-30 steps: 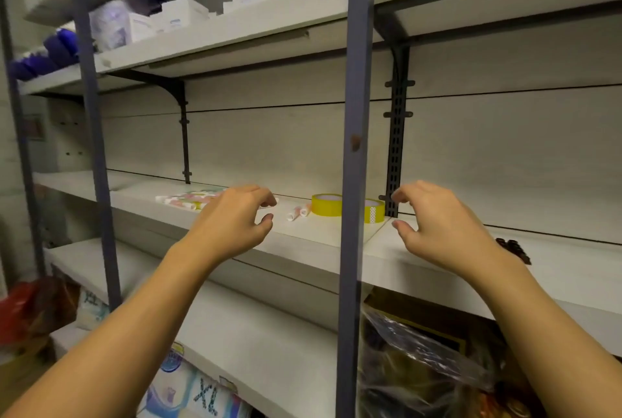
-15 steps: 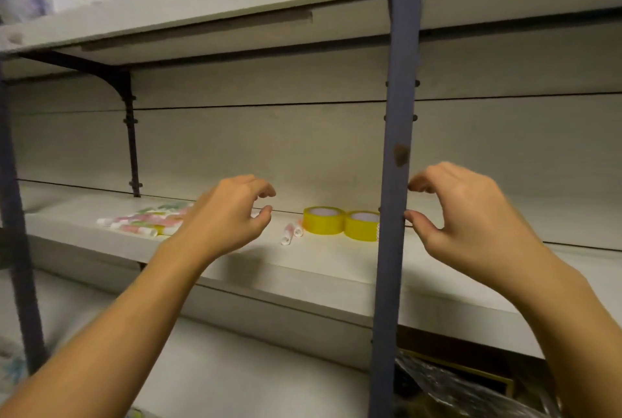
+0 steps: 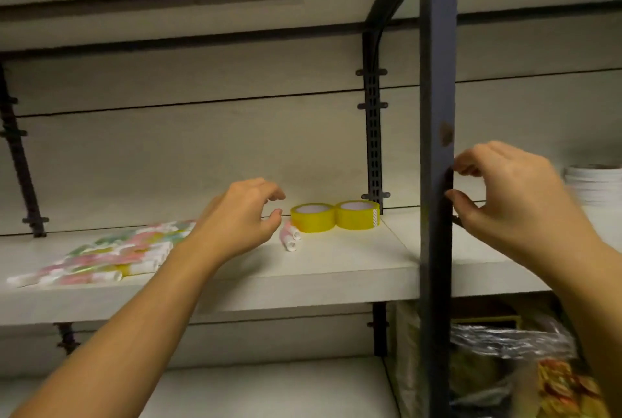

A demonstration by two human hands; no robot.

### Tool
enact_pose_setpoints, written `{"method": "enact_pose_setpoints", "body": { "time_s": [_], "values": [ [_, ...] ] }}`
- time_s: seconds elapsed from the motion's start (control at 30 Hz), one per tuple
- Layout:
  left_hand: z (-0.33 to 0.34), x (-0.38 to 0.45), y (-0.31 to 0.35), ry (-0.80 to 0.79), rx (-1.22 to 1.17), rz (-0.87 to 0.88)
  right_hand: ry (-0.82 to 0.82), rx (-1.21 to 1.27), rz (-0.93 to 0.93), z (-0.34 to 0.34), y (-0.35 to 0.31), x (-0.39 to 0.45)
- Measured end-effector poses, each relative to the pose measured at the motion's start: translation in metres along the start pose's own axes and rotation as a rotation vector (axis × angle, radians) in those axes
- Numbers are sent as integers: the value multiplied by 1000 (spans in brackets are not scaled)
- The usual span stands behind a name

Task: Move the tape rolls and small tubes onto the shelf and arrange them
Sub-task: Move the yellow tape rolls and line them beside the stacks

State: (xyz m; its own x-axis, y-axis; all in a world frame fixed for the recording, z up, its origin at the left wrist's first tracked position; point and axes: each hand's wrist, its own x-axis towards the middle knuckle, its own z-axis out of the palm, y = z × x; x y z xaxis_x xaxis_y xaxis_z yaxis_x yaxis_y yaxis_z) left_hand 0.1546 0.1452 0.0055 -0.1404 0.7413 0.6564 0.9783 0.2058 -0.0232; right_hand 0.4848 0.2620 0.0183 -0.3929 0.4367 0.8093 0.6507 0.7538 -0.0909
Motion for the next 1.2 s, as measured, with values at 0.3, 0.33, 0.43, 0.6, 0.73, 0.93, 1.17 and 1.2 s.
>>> {"method": "enact_pose_setpoints", "body": {
  "time_s": [0.3, 0.33, 0.43, 0.6, 0.73, 0.93, 1.17, 1.2],
  "values": [
    [12, 10, -29, -18, -134, 98, -19, -55, 25, 13, -53, -3],
    [15, 12, -30, -25, -144, 103, -14, -55, 23, 15, -56, -2],
    [24, 23, -34, -35, -160, 115, 2, -72, -2, 25, -62, 1],
    [41, 57, -28, -155, -165, 85, -29, -63, -59, 50, -72, 10],
    [70, 91, -19, -296, -134, 71, -69, -46, -83, 68, -78, 14],
    [124, 117, -13, -538, 35, 86, -115, -54, -95, 77, -74, 11],
    [123, 110, 1, -460, 117, 133, -173, -75, -110, 86, -76, 12],
    [122, 109, 1, -451, 113, 132, -189, -83, -120, 90, -78, 15]
  ]
}}
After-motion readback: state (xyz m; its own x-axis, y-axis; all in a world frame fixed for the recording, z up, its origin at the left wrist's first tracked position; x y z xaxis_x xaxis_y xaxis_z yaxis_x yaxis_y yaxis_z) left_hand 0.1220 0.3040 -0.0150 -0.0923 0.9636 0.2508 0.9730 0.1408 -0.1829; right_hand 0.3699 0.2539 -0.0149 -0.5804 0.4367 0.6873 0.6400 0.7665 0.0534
